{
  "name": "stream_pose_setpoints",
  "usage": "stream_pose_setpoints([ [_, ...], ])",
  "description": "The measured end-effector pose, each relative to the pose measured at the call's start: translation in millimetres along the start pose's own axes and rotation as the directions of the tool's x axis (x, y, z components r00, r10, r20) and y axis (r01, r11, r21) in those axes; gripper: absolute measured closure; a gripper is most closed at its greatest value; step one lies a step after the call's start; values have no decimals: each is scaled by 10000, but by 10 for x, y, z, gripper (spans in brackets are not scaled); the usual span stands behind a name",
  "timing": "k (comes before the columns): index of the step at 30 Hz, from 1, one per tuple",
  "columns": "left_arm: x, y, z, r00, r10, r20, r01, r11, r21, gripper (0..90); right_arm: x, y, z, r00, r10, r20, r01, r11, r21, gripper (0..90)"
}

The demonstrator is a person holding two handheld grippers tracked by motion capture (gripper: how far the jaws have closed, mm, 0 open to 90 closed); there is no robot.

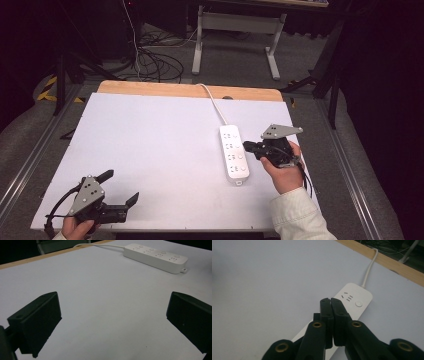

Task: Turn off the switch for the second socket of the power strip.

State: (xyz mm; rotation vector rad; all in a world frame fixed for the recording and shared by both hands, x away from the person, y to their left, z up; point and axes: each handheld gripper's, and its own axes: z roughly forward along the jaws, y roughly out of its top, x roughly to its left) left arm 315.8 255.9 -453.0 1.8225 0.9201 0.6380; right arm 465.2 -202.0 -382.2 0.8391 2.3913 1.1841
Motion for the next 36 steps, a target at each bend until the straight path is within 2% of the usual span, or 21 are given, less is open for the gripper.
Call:
stream_pose_setpoints([
  [3,4,0,-2,10000,24,-29,-24,10000,12,2,-31,20,52,9999,43,94,-45,9999,147,900],
  [7,5,0,1,10000,46,-16,-46,10000,16,2,-88,20,146,9993,361,63,-363,9988,331,900],
  [11,-1,-2,7,10000,-26,22,26,10000,20,2,-142,16,229,9979,519,382,-533,9979,369,900],
  [18,9,-2,5,10000,3,-3,-3,10000,63,2,-249,-2,407,9950,770,636,-813,9944,672,900],
  [22,9,-3,6,10000,-9,4,9,10000,60,2,-311,-30,514,9927,1059,570,-1104,9904,837,900],
  [36,9,-6,10,10000,-64,-25,64,10000,73,2,-356,-81,759,9909,1011,889,-1134,9825,1476,900],
])
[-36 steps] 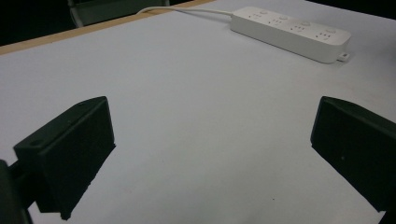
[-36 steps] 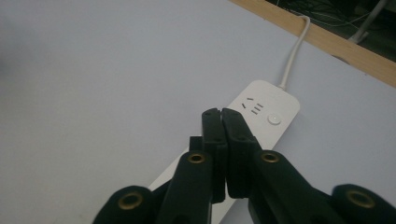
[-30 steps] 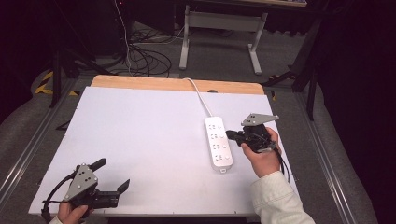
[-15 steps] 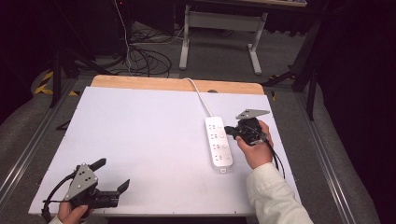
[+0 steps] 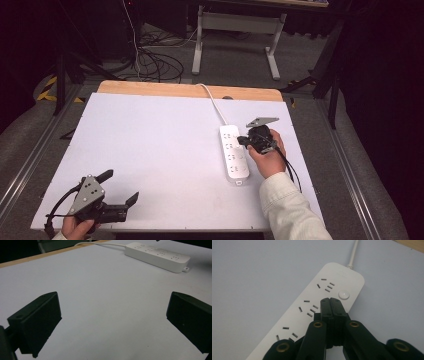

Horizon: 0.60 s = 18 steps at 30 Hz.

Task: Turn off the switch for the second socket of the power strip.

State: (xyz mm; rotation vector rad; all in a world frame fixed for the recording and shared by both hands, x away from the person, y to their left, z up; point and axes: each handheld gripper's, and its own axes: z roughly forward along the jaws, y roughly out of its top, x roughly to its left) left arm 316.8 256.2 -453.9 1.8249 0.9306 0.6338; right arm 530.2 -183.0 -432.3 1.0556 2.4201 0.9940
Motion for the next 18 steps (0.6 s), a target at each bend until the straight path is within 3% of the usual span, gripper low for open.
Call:
stream_pose_setpoints([
  [18,2,-1,1,10000,-7,-36,7,10000,10,2,24,-20,155,9996,-216,177,209,9990,395,900],
])
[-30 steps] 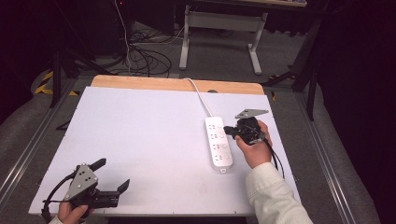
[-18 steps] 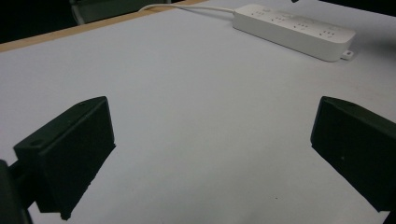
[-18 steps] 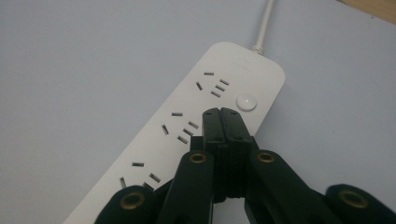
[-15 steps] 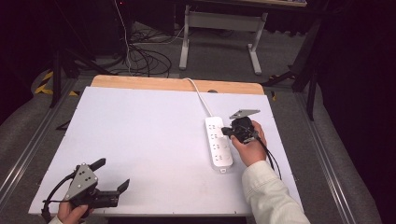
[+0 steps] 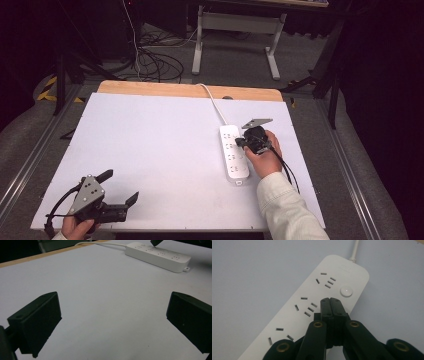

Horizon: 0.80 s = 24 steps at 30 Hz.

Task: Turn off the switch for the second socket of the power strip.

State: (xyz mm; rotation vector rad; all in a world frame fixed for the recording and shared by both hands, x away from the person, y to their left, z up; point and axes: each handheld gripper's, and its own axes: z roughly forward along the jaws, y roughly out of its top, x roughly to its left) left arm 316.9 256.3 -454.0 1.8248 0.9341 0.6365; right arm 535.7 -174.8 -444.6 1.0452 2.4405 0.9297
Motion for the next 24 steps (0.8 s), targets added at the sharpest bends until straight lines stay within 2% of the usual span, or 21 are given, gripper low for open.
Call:
stream_pose_setpoints([
  [24,-1,-1,-1,10000,8,8,-8,10000,5,2,26,-13,34,9995,-176,251,171,9996,202,900],
])
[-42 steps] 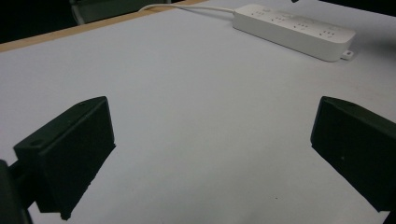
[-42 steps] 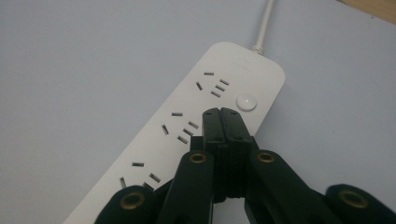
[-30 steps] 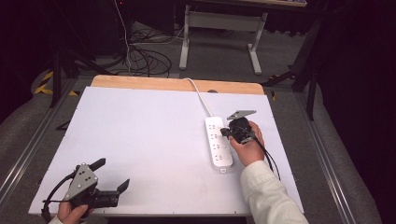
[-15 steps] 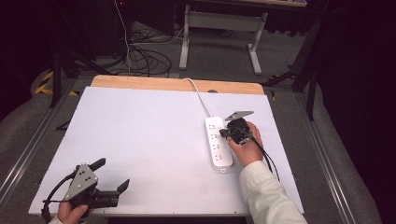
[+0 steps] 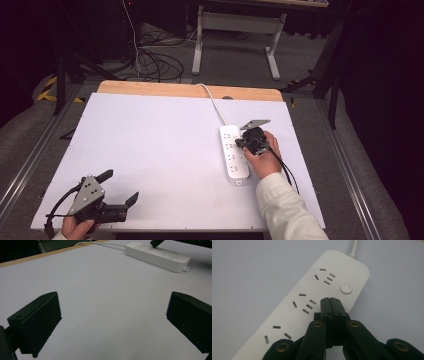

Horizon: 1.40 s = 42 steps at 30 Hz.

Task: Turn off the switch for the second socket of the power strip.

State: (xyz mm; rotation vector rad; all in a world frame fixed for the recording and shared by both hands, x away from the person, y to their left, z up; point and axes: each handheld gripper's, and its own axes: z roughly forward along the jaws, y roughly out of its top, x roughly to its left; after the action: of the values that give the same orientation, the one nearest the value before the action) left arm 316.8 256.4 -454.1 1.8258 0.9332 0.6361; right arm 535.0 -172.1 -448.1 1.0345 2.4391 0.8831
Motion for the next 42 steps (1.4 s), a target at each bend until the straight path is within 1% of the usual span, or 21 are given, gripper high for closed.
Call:
stream_pose_setpoints([
  [7,-2,0,1,10000,-5,-4,5,10000,10,2,9,-4,11,9999,-98,54,98,9999,46,900],
  [9,2,1,1,10000,47,-18,-47,10000,20,2,9,-5,10,10000,-87,49,87,9999,65,900],
  [10,-2,0,3,10000,-8,-1,8,10000,9,2,9,-5,11,10000,-62,42,62,10000,65,900],
  [11,2,1,2,10000,44,-16,-44,10000,20,2,9,-6,11,10000,-57,47,57,10000,69,900],
  [13,-1,0,3,10000,9,0,-9,10000,15,2,10,-6,10,10000,-64,32,63,9999,78,900],
  [19,2,2,2,10000,85,-21,-85,10000,31,2,23,-4,16,9999,-115,118,114,9999,71,900],
  [25,-6,0,6,10000,24,5,-24,10000,19,2,15,-1,15,10000,-1,57,0,9999,117,900],
  [28,-7,0,6,10000,26,14,-26,10000,15,2,36,-2,17,9997,-119,191,117,9999,105,900],
  [31,-7,0,6,10000,31,18,-31,10000,18,2,41,-1,17,9997,-119,221,117,9999,127,900],
  [33,-4,2,1,9999,106,2,-106,9999,50,2,33,-3,17,9999,-35,164,33,9999,103,900],
  [35,-7,1,3,10000,57,23,-57,10000,43,2,28,-7,16,9999,-3,155,2,10000,96,900],
  [42,-10,2,9,10000,98,20,-98,9999,45,2,28,-11,27,9999,-17,125,16,10000,97,900],
])
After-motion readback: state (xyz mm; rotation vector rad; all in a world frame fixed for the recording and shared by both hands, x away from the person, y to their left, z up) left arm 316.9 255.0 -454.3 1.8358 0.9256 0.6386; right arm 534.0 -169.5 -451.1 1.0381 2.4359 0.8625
